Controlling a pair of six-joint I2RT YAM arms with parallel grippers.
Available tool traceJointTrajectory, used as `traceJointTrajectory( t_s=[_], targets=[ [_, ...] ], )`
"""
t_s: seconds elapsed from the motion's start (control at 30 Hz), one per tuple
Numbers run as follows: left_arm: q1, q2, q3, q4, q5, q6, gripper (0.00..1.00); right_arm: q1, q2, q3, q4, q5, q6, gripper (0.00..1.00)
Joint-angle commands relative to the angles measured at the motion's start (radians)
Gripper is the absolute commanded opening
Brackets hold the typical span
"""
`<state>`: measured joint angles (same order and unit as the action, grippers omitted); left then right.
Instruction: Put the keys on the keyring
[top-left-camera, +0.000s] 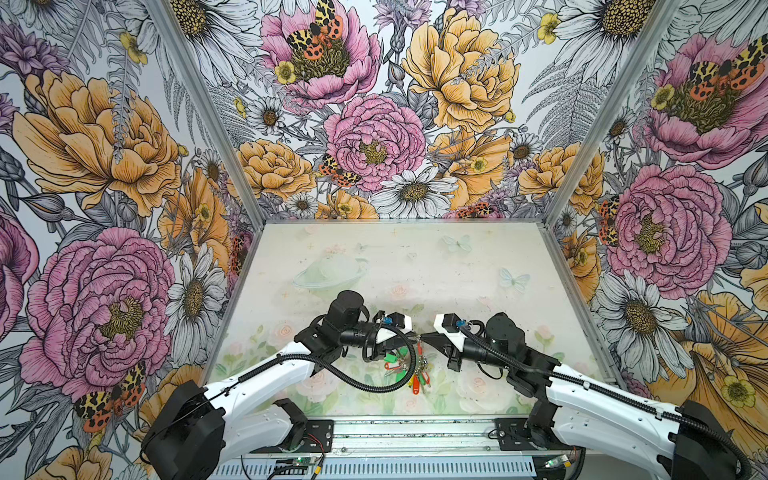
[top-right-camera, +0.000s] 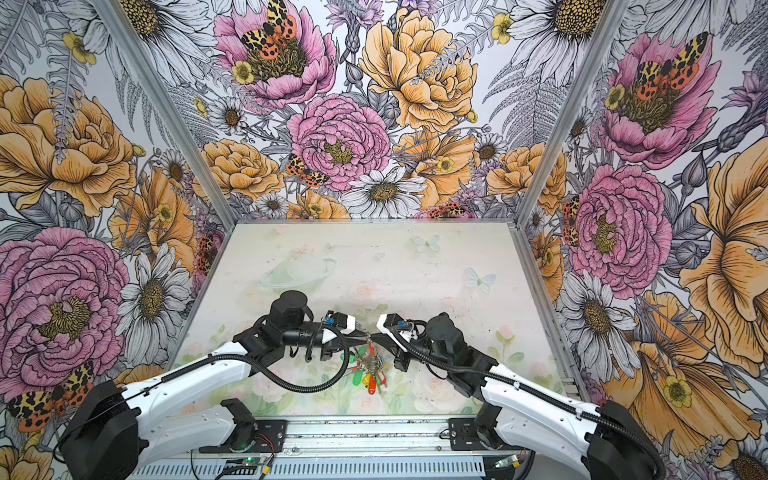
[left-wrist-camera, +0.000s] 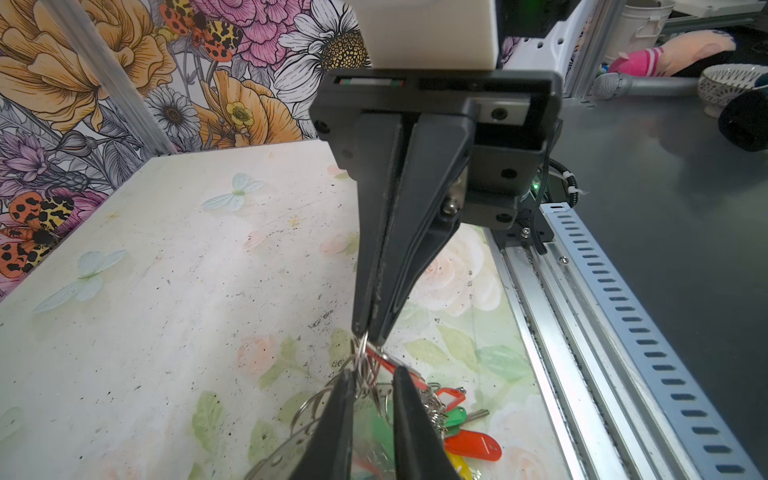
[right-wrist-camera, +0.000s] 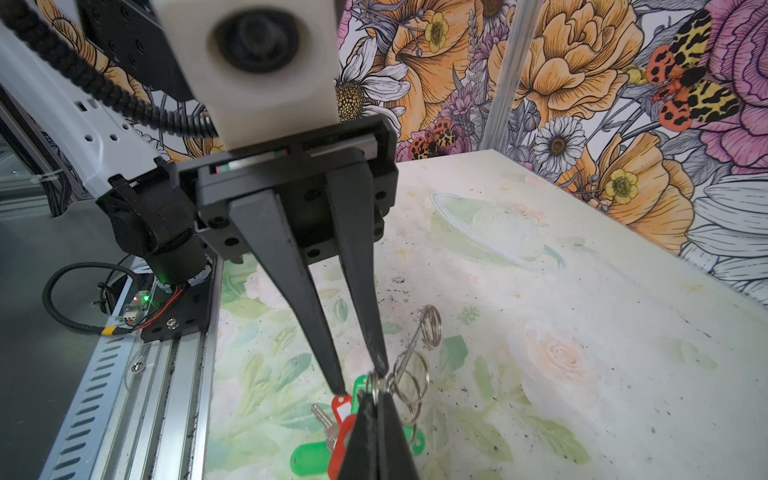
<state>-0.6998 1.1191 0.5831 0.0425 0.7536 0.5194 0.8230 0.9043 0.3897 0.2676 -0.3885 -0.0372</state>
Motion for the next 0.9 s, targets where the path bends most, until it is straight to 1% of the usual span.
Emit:
traceJointTrajectory(
  t_s=[0.0, 0.17, 0.23, 0.47, 0.53, 0.67, 0.77, 0.87],
  targets=[
    [0.009, 0.016, -0.006, 0.022, 0.034, -0.022, 0.2, -0.006, 0.004, -0.008, 0.163, -0.006, 0.03, 0.0],
    [0.011, 0.022, -0.002, 0.023, 0.035, -0.029, 0.2, -0.002, 0.032, -0.039, 0.256, -0.035, 0.031, 0.0],
    [0.011, 0.024, 0.0, 0.022, 0.037, -0.033, 0.18, -0.002, 0.036, -0.055, 0.301, -0.029, 0.037, 0.0],
    [0.013, 0.024, 0.011, 0.012, 0.028, -0.04, 0.04, -0.001, 0.036, -0.067, 0.269, -0.006, 0.002, 0.0],
    [0.011, 0.02, 0.013, 0.008, 0.02, -0.042, 0.01, -0.002, 0.017, -0.071, 0.234, 0.011, -0.011, 0.0],
    [0.003, 0.012, 0.03, -0.037, -0.002, -0.019, 0.0, -0.005, -0.029, -0.03, 0.056, -0.015, -0.064, 0.01],
    [-0.002, 0.012, 0.044, -0.067, -0.013, -0.001, 0.0, -0.005, -0.046, 0.012, -0.078, -0.039, -0.093, 0.11],
    [-0.006, 0.014, 0.057, -0.09, -0.016, 0.009, 0.0, -0.003, -0.041, 0.029, -0.094, -0.042, -0.094, 0.15]
  ],
)
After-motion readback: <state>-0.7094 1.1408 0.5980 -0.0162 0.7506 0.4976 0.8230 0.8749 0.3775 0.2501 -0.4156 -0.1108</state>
